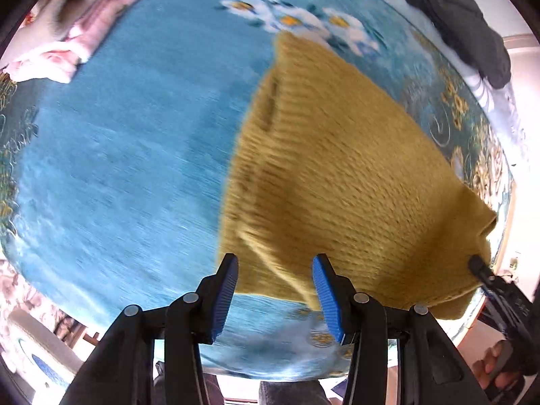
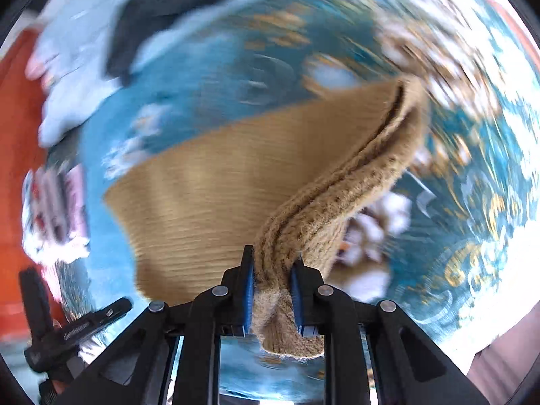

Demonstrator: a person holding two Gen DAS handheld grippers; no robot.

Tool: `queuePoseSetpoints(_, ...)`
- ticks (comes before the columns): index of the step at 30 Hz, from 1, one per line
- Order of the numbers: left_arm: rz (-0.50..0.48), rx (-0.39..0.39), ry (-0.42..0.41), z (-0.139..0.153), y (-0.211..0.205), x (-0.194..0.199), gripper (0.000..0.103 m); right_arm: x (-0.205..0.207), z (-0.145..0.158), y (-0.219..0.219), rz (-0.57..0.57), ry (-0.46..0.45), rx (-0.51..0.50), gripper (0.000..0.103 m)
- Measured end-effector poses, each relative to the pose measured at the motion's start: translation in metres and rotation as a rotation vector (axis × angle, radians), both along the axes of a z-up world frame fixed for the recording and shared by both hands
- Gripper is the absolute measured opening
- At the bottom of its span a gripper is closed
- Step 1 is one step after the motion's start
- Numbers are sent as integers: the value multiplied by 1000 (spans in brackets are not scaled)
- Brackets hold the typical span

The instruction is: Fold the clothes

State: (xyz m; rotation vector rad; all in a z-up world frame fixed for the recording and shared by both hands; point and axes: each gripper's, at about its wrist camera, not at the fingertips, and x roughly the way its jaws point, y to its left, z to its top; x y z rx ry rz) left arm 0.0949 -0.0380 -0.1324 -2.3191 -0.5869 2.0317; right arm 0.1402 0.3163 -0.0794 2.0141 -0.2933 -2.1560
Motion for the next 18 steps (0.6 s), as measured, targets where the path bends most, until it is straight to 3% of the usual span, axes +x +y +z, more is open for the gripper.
queuePoseSetpoints(1, 7, 2, 0, -4, -11, 7, 50, 6, 12, -20, 62, 37, 9, 19)
queuePoseSetpoints(2, 18, 4, 0, -1, -26, 12, 50, 15, 27, -14, 107, 57, 17, 19)
queuePoseSetpoints(5, 77, 25, -2, -4, -67, 23, 50, 30, 28, -108, 330, 149, 77, 19)
queuePoseSetpoints(7, 119, 35, -11, -23, -79, 26, 50, 45, 29, -154, 465, 179, 78, 19)
queuePoseSetpoints(11, 159, 32, -18, -25, -103, 28, 50, 66, 5, -205, 565, 107, 53, 19)
queuePoseSetpoints(16, 170, 34, -21, -20, -134, 31, 50, 66, -44, -236, 549, -52, 97, 19)
queuePoseSetpoints(18, 173, 44, -23, -21, -137, 30, 50, 68, -43, -237, 550, -62, 102, 19)
